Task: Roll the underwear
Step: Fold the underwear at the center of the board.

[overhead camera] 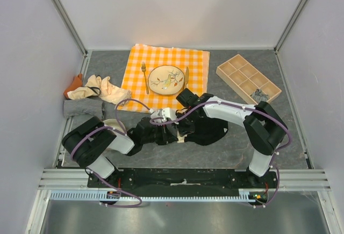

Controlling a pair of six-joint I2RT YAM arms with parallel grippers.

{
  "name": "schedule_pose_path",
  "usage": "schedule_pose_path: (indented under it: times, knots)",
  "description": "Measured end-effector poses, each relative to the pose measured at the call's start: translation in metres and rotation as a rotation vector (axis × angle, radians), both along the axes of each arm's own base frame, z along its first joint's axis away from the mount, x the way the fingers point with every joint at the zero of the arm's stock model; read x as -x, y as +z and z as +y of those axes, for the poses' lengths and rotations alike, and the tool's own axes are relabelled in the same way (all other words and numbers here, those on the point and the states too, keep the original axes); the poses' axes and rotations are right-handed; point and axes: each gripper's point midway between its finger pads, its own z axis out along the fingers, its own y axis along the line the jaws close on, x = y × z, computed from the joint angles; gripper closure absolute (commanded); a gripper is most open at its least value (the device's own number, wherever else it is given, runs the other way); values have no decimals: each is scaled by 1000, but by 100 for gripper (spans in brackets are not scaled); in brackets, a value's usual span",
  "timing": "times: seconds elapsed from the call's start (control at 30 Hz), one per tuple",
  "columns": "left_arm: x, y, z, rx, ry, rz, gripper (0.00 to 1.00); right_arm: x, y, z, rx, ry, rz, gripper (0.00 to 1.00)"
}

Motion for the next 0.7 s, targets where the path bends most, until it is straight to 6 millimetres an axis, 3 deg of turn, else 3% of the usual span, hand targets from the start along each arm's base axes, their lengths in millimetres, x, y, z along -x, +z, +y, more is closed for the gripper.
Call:
schedule_pose_path:
  times: [0.17,0.3,0.47,0.7]
  knots:
    - [1,1,1,-1,0,0,83,2,3,3,-16,-4,17,86]
    - [7,5,8,-2,7,-3,70,2,-4,4,-4,-17,36,72]
    - [9,21,16,16,30,-41,66,7,-17,3,17,-19,77,58]
    - [10,47,27,31,58,-110,65,20,0,1,-25,3,142,52]
